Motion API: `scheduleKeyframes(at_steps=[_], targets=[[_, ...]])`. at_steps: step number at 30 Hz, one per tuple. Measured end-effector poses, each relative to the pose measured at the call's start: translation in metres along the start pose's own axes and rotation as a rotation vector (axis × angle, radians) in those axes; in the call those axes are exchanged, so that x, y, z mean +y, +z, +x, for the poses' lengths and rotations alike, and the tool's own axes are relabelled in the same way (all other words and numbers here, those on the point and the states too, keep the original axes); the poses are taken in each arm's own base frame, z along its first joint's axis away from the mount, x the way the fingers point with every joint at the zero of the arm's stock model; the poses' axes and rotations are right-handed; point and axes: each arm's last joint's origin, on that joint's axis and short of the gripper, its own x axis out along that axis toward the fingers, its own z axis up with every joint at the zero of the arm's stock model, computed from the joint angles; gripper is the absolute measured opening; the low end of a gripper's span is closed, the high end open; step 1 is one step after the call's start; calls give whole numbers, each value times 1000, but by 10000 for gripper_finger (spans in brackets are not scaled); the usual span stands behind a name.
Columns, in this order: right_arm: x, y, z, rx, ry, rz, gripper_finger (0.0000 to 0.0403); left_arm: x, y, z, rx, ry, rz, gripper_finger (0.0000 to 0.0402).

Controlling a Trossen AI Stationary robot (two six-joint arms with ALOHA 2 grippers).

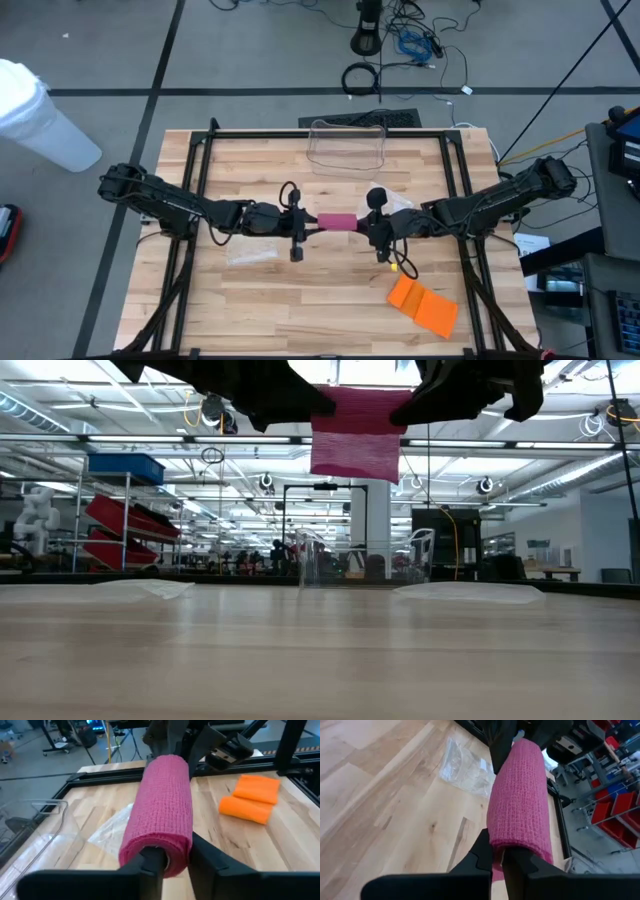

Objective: Roll bandage
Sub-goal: Roll the pink bandage

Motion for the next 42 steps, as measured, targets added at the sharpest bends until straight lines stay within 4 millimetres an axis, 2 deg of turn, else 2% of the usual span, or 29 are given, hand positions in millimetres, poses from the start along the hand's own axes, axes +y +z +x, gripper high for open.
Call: scheduleKeyframes(at_steps=[5, 8, 11, 18, 24, 28, 33, 37, 42], targets=[[1, 0, 0, -9, 7, 105, 12, 0, -1, 0, 10, -3, 80, 14], [0, 1, -1, -23, 27, 278, 14, 0, 0, -1, 9, -2, 136, 14], [0, 3, -3, -61, 134, 439, 25, -1, 0, -1, 11, -10, 174, 20], [-3, 5, -4, -87, 247, 727, 96, -4, 0, -2, 20, -13, 308, 21], [-6, 7, -3, -120, 333, 806, 165, -12, -3, -3, 12, -10, 410, 20], [-7, 8, -3, -128, 314, 811, 184, -12, -4, -3, 15, -5, 413, 20], [-8, 7, -3, -126, 271, 816, 157, -11, -4, -3, 16, -2, 410, 20], [-10, 7, -2, -124, 209, 807, 101, -11, -4, -2, 12, -14, 378, 27], [-11, 7, -3, -127, 160, 780, 18, -12, -3, -2, -8, -61, 273, 65]])
